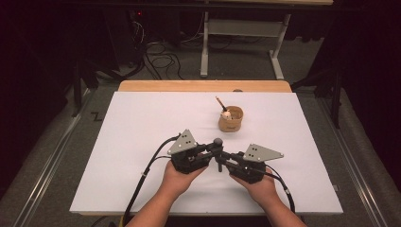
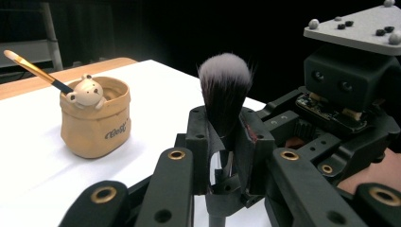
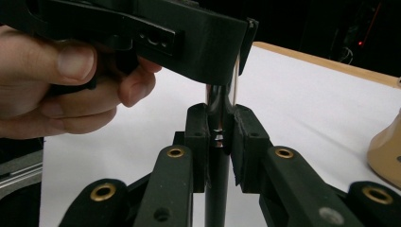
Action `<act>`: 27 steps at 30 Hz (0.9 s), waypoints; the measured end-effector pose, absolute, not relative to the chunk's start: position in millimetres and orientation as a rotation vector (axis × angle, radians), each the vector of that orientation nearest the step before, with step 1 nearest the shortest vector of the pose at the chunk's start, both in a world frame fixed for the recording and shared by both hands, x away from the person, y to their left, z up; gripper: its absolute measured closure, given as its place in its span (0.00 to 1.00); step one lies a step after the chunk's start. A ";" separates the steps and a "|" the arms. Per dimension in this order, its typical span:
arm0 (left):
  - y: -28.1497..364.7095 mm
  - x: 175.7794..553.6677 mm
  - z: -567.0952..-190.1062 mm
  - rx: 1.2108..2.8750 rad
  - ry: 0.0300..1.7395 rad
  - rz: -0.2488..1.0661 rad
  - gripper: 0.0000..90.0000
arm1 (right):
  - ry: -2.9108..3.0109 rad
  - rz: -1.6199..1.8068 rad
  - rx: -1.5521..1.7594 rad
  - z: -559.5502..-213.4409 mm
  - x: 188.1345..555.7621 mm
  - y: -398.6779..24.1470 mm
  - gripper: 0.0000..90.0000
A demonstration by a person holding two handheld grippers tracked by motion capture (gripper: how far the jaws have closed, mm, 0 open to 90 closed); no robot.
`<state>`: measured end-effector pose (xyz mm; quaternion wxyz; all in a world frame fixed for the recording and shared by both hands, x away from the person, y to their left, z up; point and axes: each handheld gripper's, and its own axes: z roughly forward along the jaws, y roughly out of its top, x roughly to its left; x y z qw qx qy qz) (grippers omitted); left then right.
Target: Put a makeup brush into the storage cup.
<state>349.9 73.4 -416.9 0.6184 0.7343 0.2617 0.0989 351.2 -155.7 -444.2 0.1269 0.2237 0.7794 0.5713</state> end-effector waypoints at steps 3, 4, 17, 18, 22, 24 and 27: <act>72.2 350.2 -418.1 1.702 0.612 0.227 0.75 | 2.270 1.661 0.663 -444.4 350.9 -156.0 0.89; 72.0 349.8 -418.6 1.706 0.616 0.234 0.68 | 2.264 1.667 0.665 -444.3 351.7 -156.6 0.89; 101.0 351.1 -432.0 1.666 0.739 0.321 0.30 | 2.244 1.665 0.704 -445.1 354.8 -169.1 0.89; 104.1 350.2 -433.2 1.660 0.749 0.338 0.28 | 2.243 1.667 0.699 -444.9 354.9 -170.0 0.89; 117.5 349.9 -437.4 1.667 0.793 0.369 0.22 | 2.235 1.678 0.703 -444.1 354.9 -172.8 0.89; 124.3 350.3 -439.8 1.677 0.815 0.389 0.19 | 2.233 1.671 0.715 -444.7 355.5 -174.4 0.89; 136.0 349.0 -442.9 1.683 0.823 0.420 0.18 | 2.223 1.666 0.723 -444.5 355.9 -177.8 0.89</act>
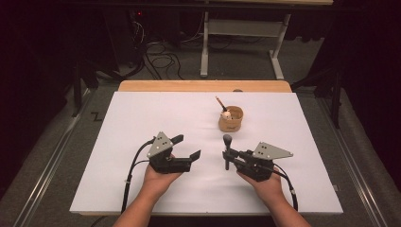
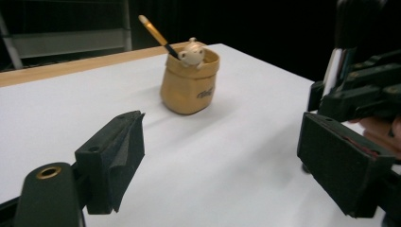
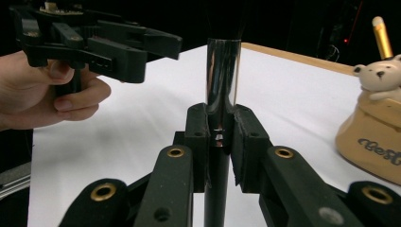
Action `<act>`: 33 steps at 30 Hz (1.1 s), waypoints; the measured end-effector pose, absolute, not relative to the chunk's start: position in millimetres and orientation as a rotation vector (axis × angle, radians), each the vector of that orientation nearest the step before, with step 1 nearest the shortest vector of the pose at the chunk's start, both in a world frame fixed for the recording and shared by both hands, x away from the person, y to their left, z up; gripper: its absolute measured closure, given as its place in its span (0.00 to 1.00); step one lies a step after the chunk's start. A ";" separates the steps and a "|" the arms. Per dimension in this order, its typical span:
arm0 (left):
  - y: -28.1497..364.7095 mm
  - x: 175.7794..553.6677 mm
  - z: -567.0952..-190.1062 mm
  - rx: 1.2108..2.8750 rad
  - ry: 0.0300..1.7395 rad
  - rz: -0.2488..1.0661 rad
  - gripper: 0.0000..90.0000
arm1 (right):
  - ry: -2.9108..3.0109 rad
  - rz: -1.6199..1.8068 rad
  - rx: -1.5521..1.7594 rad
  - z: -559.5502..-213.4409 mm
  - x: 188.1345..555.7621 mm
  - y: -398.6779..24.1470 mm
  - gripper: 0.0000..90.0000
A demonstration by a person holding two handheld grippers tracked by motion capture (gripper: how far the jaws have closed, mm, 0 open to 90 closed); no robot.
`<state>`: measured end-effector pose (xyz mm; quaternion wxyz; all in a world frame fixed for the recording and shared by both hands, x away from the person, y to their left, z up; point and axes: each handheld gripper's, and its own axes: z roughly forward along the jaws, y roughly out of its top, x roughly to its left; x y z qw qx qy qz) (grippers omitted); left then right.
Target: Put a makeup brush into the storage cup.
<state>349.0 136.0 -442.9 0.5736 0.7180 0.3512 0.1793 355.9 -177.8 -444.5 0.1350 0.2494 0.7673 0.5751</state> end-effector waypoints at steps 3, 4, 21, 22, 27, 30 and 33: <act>148.4 346.6 -445.4 1.692 0.844 0.446 0.18 | 2.208 1.672 0.727 -443.6 355.2 -181.6 0.89; 152.6 345.8 -446.3 1.695 0.854 0.451 0.17 | 2.206 1.674 0.729 -443.5 355.2 -182.8 0.89; 209.8 333.6 -468.1 1.679 0.987 0.557 0.00 | 2.189 1.636 0.755 -446.5 357.7 -201.4 0.89; 211.3 333.2 -469.5 1.688 0.994 0.580 0.00 | 2.188 1.630 0.770 -446.6 358.1 -203.5 0.89; 218.1 332.4 -473.2 1.707 1.014 0.608 0.00 | 2.163 1.609 0.812 -448.3 361.2 -214.9 0.89; 219.4 332.3 -474.3 1.713 1.010 0.609 0.00 | 2.149 1.592 0.828 -447.6 362.7 -222.8 0.89; 220.8 332.8 -475.0 1.707 1.013 0.602 0.00 | 2.118 1.589 0.849 -445.0 364.3 -230.7 0.89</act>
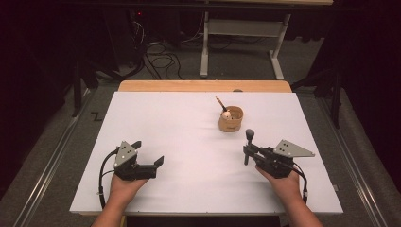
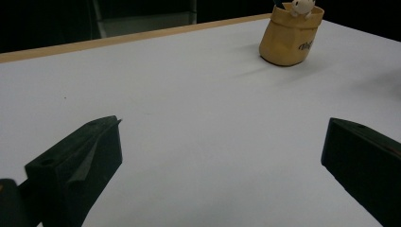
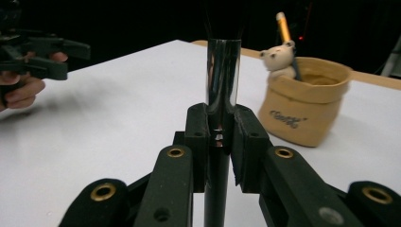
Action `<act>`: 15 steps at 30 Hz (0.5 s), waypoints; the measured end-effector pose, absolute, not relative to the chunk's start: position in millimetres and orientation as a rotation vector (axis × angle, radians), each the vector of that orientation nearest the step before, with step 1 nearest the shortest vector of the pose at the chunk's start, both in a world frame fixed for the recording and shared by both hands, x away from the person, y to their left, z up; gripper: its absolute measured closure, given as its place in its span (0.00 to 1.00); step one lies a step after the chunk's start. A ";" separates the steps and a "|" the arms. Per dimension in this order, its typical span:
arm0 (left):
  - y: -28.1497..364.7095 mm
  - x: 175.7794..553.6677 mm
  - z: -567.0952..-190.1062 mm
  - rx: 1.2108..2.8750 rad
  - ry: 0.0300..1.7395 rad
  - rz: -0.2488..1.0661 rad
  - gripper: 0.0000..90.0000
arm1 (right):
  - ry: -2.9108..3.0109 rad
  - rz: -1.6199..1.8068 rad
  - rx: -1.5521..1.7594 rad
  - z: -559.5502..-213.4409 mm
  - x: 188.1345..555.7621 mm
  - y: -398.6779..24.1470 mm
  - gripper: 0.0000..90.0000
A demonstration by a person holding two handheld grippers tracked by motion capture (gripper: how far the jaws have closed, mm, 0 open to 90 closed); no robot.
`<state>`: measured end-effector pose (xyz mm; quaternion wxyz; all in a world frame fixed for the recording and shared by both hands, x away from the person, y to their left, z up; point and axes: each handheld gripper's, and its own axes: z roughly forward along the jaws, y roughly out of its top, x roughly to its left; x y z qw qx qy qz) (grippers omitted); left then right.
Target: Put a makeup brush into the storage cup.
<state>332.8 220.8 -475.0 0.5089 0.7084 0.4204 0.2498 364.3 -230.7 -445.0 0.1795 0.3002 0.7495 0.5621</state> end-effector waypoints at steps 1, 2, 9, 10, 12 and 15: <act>221.9 333.1 -475.8 1.697 1.017 0.588 0.00 | 2.108 1.584 0.849 -444.2 365.0 -233.5 0.89; 222.2 333.0 -475.8 1.696 1.015 0.580 0.00 | 2.101 1.581 0.850 -443.8 365.5 -236.4 0.89; 221.4 330.4 -472.5 1.691 1.005 0.587 0.01 | 2.043 1.564 0.909 -440.4 366.8 -253.6 0.89; 221.2 330.3 -472.4 1.690 1.002 0.590 0.01 | 2.036 1.558 0.906 -439.5 366.5 -256.0 0.89; 221.5 330.5 -472.5 1.689 1.004 0.583 0.01 | 2.022 1.563 0.913 -438.9 366.7 -260.5 0.89; 221.5 330.7 -472.9 1.682 0.999 0.570 0.01 | 2.010 1.560 0.925 -438.6 368.1 -264.8 0.89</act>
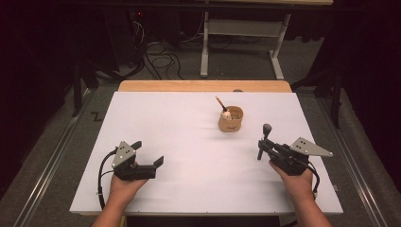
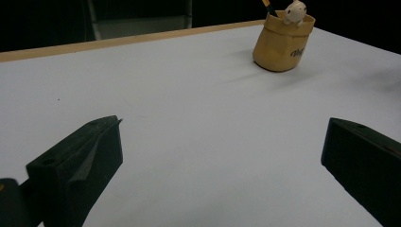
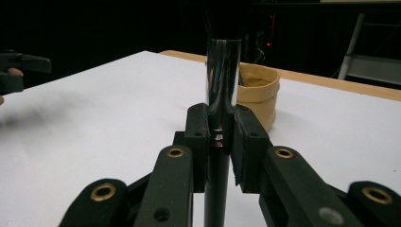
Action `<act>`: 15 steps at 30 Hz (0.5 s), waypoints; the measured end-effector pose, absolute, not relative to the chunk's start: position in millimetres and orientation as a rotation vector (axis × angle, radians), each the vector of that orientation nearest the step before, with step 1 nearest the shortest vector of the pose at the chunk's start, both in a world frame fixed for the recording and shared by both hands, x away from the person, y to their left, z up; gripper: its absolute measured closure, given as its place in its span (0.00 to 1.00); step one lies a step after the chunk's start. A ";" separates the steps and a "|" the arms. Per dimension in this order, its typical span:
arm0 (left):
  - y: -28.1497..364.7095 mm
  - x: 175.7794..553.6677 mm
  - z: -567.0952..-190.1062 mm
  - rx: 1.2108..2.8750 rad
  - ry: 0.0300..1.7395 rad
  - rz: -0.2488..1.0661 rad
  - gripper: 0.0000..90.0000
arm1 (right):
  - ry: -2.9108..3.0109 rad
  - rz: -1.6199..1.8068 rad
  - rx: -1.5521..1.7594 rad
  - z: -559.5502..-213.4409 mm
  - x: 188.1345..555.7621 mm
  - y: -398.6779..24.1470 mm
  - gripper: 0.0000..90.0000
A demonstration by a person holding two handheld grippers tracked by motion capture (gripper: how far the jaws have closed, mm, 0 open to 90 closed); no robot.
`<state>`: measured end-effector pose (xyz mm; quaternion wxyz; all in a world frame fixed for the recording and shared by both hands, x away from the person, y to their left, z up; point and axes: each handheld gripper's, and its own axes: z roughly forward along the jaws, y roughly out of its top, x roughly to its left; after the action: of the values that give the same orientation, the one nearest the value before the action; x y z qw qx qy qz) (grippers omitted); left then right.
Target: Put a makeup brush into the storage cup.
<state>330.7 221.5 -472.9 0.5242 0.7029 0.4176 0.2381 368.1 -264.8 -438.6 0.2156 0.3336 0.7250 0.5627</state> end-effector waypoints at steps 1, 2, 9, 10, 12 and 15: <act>221.4 330.5 -472.8 1.680 0.993 0.561 0.01 | 2.010 1.561 0.934 -438.5 368.1 -264.9 0.89; 221.4 330.3 -472.5 1.679 0.988 0.560 0.01 | 2.006 1.563 0.933 -438.3 368.7 -264.9 0.89; 222.9 329.8 -472.2 1.681 0.985 0.558 0.01 | 2.012 1.575 0.972 -436.2 375.7 -257.5 0.89; 223.1 330.0 -472.1 1.680 0.982 0.556 0.01 | 2.010 1.576 0.962 -435.1 377.6 -256.7 0.89; 223.5 330.2 -471.4 1.680 0.979 0.553 0.01 | 2.006 1.575 0.969 -432.6 380.0 -254.6 0.89; 224.9 330.0 -470.5 1.681 0.975 0.560 0.01 | 2.007 1.561 0.959 -429.7 385.1 -250.3 0.89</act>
<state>330.0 224.9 -470.5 0.5308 0.7046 0.4085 0.2345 385.1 -250.3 -429.7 0.2103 0.3449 0.7221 0.5616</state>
